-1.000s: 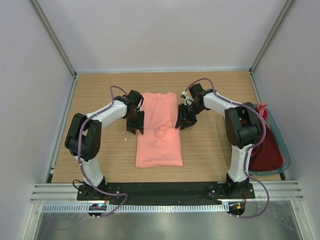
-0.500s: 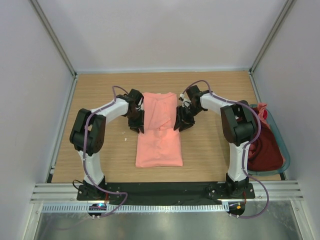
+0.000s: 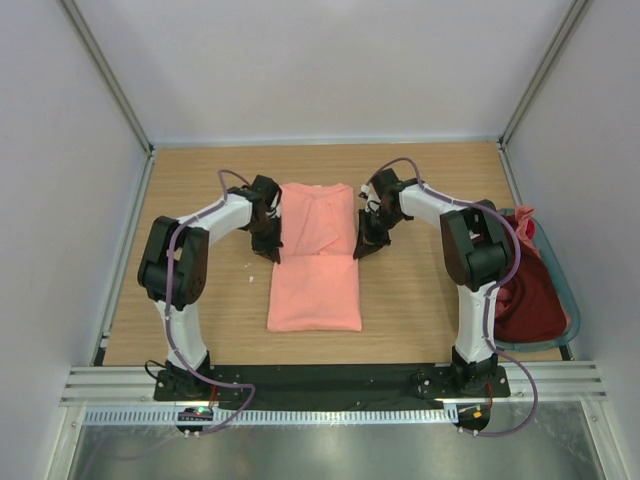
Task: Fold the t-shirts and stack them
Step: Fold the tshirt
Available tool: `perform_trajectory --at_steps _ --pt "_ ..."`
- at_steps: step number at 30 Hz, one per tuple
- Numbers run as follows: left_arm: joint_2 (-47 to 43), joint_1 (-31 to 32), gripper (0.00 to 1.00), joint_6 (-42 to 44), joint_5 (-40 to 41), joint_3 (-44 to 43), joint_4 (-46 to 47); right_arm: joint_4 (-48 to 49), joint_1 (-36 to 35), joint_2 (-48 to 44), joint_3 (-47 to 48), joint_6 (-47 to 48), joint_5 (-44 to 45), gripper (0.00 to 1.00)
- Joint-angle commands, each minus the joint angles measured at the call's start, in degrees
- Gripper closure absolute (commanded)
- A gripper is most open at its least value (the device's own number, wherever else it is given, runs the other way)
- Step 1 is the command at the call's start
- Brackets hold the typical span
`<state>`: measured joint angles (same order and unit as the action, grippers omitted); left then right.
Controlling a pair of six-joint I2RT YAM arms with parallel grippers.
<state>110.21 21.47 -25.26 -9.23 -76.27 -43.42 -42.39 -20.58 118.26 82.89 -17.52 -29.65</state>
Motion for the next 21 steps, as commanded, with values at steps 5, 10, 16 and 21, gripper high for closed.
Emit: perform_trajectory --at_steps 5,10,16,21 --pt "-0.2 -0.7 1.0 0.1 0.3 -2.2 0.6 0.6 -0.2 -3.7 0.7 -0.6 2.6 0.99" --pt "0.2 -0.8 0.9 -0.1 0.9 -3.4 0.1 0.4 -0.2 -0.8 2.8 -0.1 0.9 0.98" --pt "-3.0 -0.8 0.57 0.4 4.7 -4.6 -2.7 -3.9 -0.3 -0.4 5.8 2.0 5.0 0.73" --pt "-8.3 -0.7 0.54 1.2 7.4 -5.9 -6.3 -10.1 -0.3 -2.1 10.2 4.3 9.7 0.65"
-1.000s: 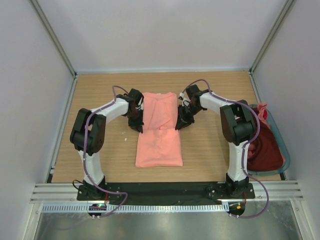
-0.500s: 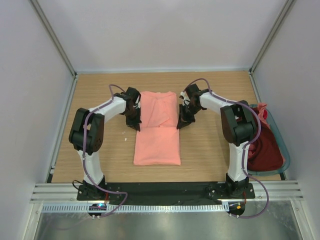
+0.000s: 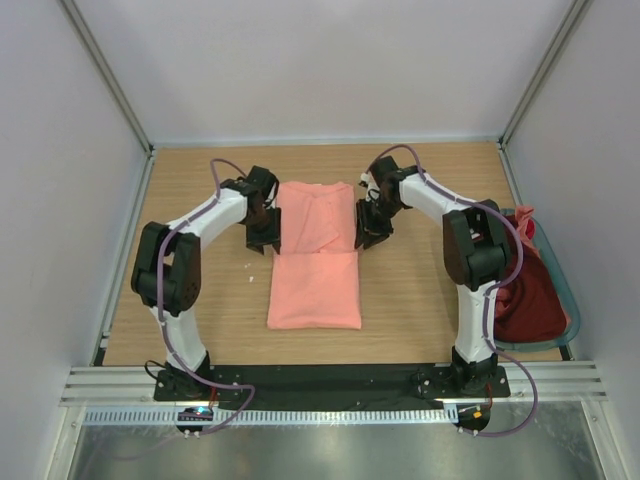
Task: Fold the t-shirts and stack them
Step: Fold the tshirt
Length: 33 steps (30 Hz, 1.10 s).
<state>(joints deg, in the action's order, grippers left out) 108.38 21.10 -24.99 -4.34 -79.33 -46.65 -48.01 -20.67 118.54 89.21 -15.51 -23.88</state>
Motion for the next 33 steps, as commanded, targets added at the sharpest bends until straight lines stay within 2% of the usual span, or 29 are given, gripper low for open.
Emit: perform_trajectory --at_steps 1,4,6,7,11,13,18,21,29,33 --pt "-7.4 -0.4 0.54 0.9 2.1 -2.8 -3.5 -6.0 -0.2 -2.9 4.6 2.7 4.8 0.64" --pt "-10.7 -0.4 0.59 0.2 -3.8 -0.4 -2.7 -7.3 -1.5 -5.8 3.5 2.2 4.5 0.62" --pt "-12.7 -0.4 0.62 -0.9 -7.4 1.9 0.8 -6.5 -2.9 -7.4 1.9 1.0 0.9 0.62" --pt "-12.9 -0.4 0.65 -2.4 -10.7 4.5 2.0 -4.4 -4.9 -9.0 -1.0 0.1 -1.4 0.62" --pt "-11.2 -0.4 0.73 -5.2 -14.6 8.5 7.1 5.7 -11.1 -12.2 -11.4 -7.5 -16.4 0.64" --pt "-8.8 -0.4 0.77 -5.2 -15.1 9.1 9.3 11.6 -13.2 -12.7 -16.4 -9.6 -19.1 0.68" --pt "-3.4 -0.8 0.8 -3.3 -14.2 7.4 9.8 19.0 -17.9 -10.5 -21.1 -13.9 -24.6 0.84" --pt "-1.7 -1.1 0.81 -1.9 -13.4 6.4 9.0 20.4 -18.7 -8.1 -22.1 -14.2 -25.2 0.9" --pt "-2.5 -1.2 0.8 1.3 -11.0 5.5 6.2 19.1 -18.7 -6.8 -28.6 -10.0 -22.5 0.91" --pt "-7.3 -1.2 0.77 1.0 -10.8 5.2 3.9 15.7 -18.6 -7.8 -28.6 -7.7 -20.7 0.91"
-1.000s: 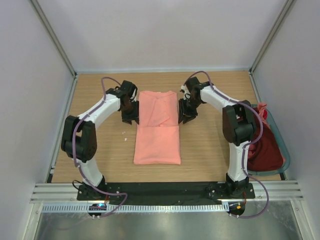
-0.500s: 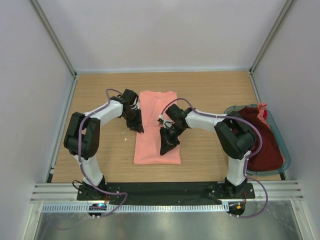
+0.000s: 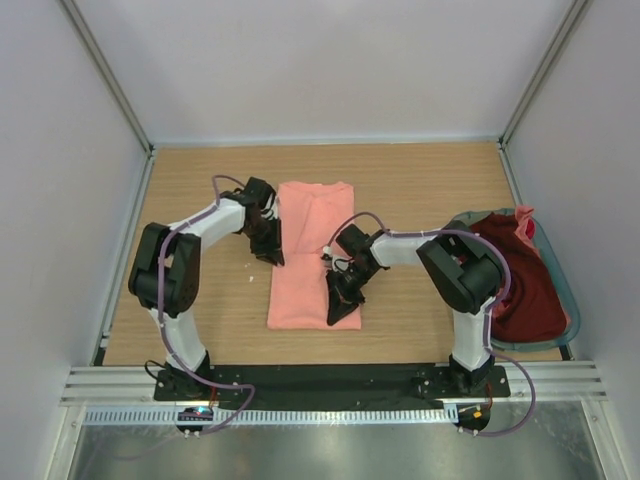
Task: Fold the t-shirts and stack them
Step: Fold the tshirt
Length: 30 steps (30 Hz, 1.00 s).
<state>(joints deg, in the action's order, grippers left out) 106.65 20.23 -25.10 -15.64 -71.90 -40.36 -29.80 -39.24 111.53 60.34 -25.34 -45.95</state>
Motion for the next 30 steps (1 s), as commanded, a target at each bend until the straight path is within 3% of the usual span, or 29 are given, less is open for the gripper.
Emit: perform_trajectory --at_steps 1,8,15,20,25,30 --pt "-7.0 -0.3 0.76 0.8 -0.1 -2.2 -3.0 -2.8 -0.1 -1.7 0.7 1.7 1.3 0.91" --pt "-18.8 1.5 0.74 -6.3 -7.5 6.0 -3.2 -0.3 -2.7 -3.2 5.8 -4.3 -2.6 0.91" --pt "-20.1 4.2 0.83 -14.2 -19.3 21.2 7.7 15.6 -3.7 -0.6 -0.7 -13.0 -6.8 0.91" --pt "-17.0 6.0 0.87 -17.4 -18.3 28.1 13.9 18.2 -3.6 1.7 -3.9 -12.6 -6.8 0.91" --pt "-15.8 6.0 0.89 -19.8 -9.9 31.6 12.7 18.9 -2.2 2.1 -6.6 -11.5 -5.6 0.91" --pt "-13.5 6.0 0.92 -20.1 -5.1 32.3 9.6 13.6 -0.5 -0.8 -9.5 -7.1 -3.2 0.91"
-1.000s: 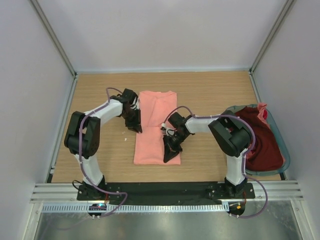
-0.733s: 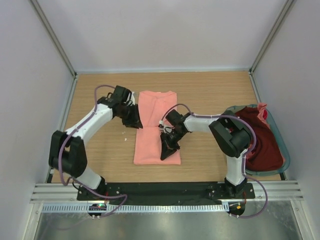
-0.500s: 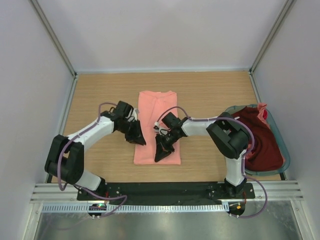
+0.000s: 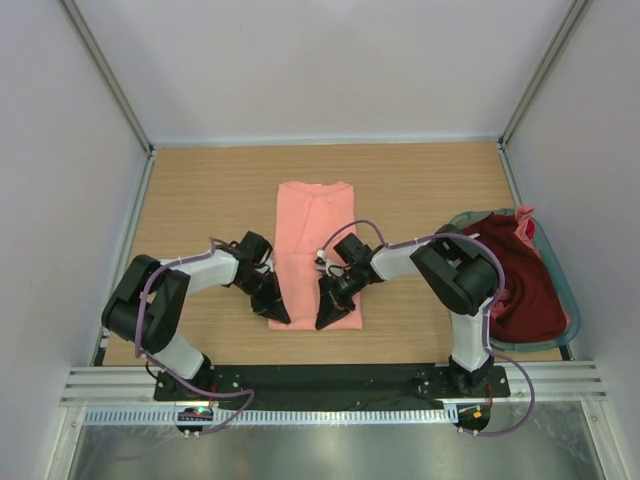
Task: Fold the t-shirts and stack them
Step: Fold the tshirt
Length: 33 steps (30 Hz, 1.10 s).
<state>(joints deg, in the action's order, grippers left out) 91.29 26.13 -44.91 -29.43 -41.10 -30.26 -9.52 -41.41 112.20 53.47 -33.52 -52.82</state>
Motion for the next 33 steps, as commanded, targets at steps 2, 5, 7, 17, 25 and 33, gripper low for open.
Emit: perform_trajectory --at_steps 2,5,7,17,25,33 --pt "1.8 0.1 0.91 0.3 10.7 1.5 -1.7 -8.9 2.3 -2.5 -4.2 3.0 4.5 0.91" --pt "1.8 0.1 0.92 1.1 12.2 1.7 -2.8 -10.5 4.5 -4.3 -7.4 4.6 5.4 0.91" --pt "2.0 0.1 0.91 1.4 13.0 1.9 -3.0 -11.9 6.8 -5.3 -9.7 5.7 6.1 0.91" --pt "-0.6 0.1 0.9 2.5 13.4 0.9 -4.6 -21.2 13.4 -15.0 -13.7 9.4 10.4 0.91" --pt "-6.7 0.1 0.82 3.5 6.4 -8.5 -8.0 -27.6 14.0 -22.9 -3.7 7.7 9.0 0.91" --pt "3.4 -2.2 0.78 8.0 7.0 -22.3 -9.8 -21.3 14.8 -9.0 9.1 5.1 4.6 0.91"
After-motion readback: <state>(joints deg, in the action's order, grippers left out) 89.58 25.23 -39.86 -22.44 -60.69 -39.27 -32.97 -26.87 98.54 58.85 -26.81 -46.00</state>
